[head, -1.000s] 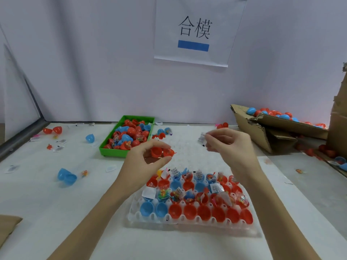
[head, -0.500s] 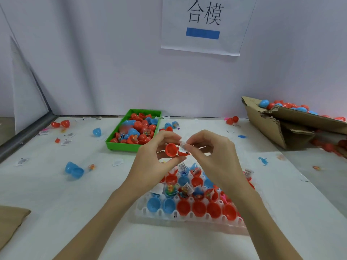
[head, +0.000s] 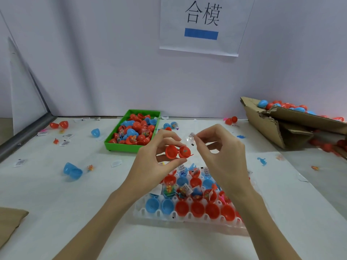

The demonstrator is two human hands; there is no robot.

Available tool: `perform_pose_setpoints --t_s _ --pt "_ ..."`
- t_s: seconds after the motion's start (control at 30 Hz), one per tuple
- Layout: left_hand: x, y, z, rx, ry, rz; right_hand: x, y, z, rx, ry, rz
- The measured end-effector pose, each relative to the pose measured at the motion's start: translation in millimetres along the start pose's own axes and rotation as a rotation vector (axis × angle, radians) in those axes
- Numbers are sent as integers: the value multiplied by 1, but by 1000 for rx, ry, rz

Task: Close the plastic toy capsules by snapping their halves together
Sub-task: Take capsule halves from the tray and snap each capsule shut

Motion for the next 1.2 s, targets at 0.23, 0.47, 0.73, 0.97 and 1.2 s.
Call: perform_pose_setpoints --t_s 0.23,0.47,0.73,0.97,1.2 --pt "1 0 -1 14 -13 0 -6 3 -1 91 120 -167" --pt "2 0 -1 -23 -78 10 -9 4 4 81 204 -222" --pt "2 1 -1 -55 -125 44 -17 5 14 -96 46 -240" --pt "6 0 -5 58 25 144 -18 7 15 -92 -49 -362" --pt "3 0 -8 124 155 96 -27 10 16 -212 -279 -370"
Point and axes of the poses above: each hand's wrist, its own y-axis away from the middle knuckle, its own x-axis out of the back of the hand, z = x × y, the point moved 3 cm from there along -y, towards the middle knuckle, and after that the axes turned 10 degrees about -x, right-handed, at the moved point
